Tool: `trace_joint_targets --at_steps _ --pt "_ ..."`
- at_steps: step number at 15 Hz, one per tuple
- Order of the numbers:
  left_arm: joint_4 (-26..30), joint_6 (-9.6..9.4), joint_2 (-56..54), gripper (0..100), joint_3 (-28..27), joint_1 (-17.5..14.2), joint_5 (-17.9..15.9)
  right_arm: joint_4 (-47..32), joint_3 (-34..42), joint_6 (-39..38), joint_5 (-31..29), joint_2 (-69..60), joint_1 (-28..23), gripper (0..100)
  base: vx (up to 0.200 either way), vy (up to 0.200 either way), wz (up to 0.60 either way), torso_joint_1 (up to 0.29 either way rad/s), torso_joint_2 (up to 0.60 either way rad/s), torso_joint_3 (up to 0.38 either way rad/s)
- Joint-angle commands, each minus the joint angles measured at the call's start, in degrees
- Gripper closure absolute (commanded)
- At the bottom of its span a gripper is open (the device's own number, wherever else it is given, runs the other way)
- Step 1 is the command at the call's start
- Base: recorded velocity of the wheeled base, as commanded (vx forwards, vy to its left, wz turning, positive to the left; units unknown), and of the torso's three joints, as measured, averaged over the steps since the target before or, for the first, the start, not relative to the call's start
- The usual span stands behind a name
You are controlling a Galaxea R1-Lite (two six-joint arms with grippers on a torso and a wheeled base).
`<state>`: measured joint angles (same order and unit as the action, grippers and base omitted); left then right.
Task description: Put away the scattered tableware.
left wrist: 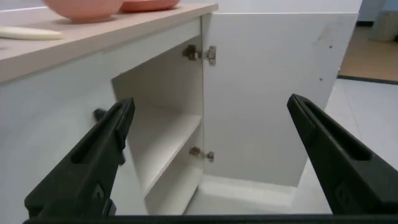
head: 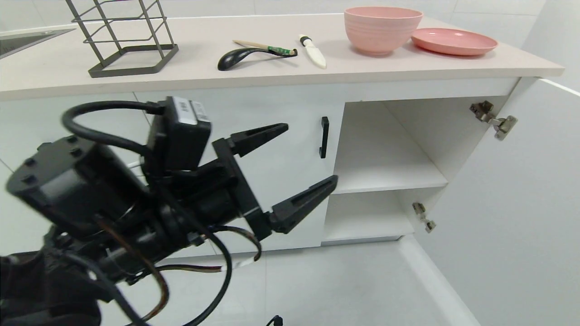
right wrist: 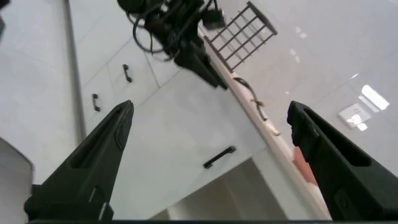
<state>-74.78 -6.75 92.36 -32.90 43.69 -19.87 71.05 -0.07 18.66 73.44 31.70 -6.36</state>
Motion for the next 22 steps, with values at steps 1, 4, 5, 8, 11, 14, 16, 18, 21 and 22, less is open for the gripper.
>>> trace_joint_targets --at_steps 1,4,5,8,11,14,16,18,21,22 --pt "-0.11 -0.10 -9.12 0 7.41 -4.05 -0.08 -10.14 0.07 0.41 -0.05 -9.46 3.29 0 0.000 0.000 0.00 0.000 0.00 0.000" --pt "0.16 -0.10 -14.84 0 13.65 -8.71 -0.17 -29.21 0.07 1.02 -2.77 -21.85 6.45 0 0.000 0.000 0.00 0.000 0.00 0.000" --pt "0.33 -0.19 -17.12 0 15.50 -9.94 -0.17 -36.15 0.07 1.29 -3.39 -25.72 7.42 0 0.000 0.000 0.00 0.000 0.00 0.000" --pt "0.42 -0.19 -22.66 0 20.16 -12.23 -0.17 -43.71 0.07 1.99 -3.74 -28.44 7.51 0 0.000 0.000 0.00 0.000 0.00 0.000" --pt "2.09 -0.19 -30.66 0 25.43 -18.11 -0.17 -59.62 0.07 2.52 -3.56 -31.26 6.54 0 0.000 0.000 0.00 0.000 0.00 0.000" --pt "12.29 -0.28 -45.16 0 30.18 -29.72 0.01 -66.30 0.07 3.13 -3.48 -31.52 6.54 0 0.000 0.000 0.00 0.000 0.00 0.000" --pt "25.56 0.43 -57.20 0 30.09 -36.04 0.01 -66.39 0.07 2.43 -3.56 -31.52 6.45 0 0.000 0.000 0.00 0.000 0.00 0.000" --pt "43.22 0.43 -70.73 0 29.21 -39.47 -0.08 -66.56 0.07 -2.84 -3.65 -31.52 6.45 0 0.000 0.000 0.00 0.000 0.00 0.000" --pt "53.07 0.43 -80.31 0 31.41 -41.32 -0.08 -66.56 0.07 -5.30 -3.74 -31.52 6.45 0 0.000 0.000 0.00 0.000 0.00 0.000" --pt "53.95 -0.01 -81.37 0 32.90 -41.76 -0.17 -66.56 0.07 -5.83 -3.65 -31.52 6.45 0 0.000 0.000 0.00 0.000 0.00 0.000"
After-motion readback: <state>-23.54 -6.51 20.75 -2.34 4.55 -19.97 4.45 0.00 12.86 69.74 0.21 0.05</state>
